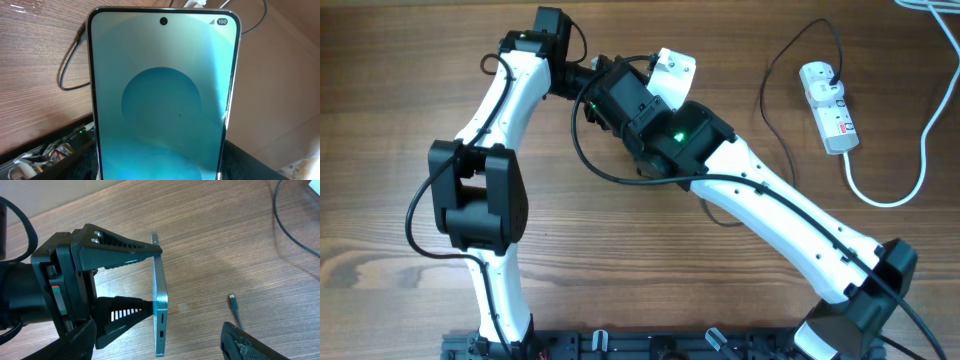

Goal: Plug charger to phone and switch on socket

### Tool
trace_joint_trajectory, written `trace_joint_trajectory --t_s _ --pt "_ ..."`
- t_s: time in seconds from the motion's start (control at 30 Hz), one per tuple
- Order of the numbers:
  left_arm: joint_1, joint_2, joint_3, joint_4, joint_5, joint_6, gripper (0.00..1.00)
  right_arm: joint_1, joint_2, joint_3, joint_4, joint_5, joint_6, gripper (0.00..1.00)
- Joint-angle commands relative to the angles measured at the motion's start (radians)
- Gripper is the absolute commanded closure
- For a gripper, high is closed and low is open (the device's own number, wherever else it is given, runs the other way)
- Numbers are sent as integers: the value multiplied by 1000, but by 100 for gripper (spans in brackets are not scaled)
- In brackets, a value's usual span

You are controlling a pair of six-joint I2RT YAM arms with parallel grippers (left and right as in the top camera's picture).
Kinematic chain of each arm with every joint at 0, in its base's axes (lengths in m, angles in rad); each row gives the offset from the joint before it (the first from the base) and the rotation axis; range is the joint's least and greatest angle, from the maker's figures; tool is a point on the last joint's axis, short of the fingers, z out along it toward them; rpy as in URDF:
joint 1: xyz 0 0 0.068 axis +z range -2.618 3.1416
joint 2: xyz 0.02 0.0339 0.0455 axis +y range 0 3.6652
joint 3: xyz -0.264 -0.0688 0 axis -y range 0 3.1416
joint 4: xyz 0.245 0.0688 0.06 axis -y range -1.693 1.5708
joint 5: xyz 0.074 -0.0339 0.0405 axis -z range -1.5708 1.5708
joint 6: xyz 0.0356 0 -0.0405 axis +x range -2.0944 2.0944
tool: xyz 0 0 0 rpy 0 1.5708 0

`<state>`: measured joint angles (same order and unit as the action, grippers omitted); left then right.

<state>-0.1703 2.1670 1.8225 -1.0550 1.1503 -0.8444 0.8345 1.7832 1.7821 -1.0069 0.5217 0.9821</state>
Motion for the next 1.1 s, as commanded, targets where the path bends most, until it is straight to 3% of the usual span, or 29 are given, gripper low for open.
trace_joint_trajectory --t_s 0.0,0.3,0.47,0.77,0.9,0.93,0.97,1.0,1.07 --pt "-5 -39 -1 -1 39 -9 27 -5 56 -8 5 26 -15 20" --pt "-5 -39 -1 -12 39 -8 27 -37 79 -8 15 -6 -39 22" --pt "-5 -39 -1 -13 39 -8 27 -37 80 -8 15 -5 -39 40" --pt "-5 -39 -1 -12 39 -8 27 -37 109 -8 17 -39 -40 41" --pt "-5 -39 -1 -12 39 -9 27 -37 157 -8 77 -56 -85 58" --pt "-5 -39 -1 -11 39 -8 27 -37 175 -8 104 -76 -119 58" --pt "-5 -39 -1 -12 39 -8 27 -37 181 -8 110 -78 -117 51" --pt "-5 -39 -1 -12 39 -1 27 -37 190 -8 114 -77 -114 37" --pt "-5 -39 -1 -12 39 3 27 -37 191 -8 120 -77 -111 43"
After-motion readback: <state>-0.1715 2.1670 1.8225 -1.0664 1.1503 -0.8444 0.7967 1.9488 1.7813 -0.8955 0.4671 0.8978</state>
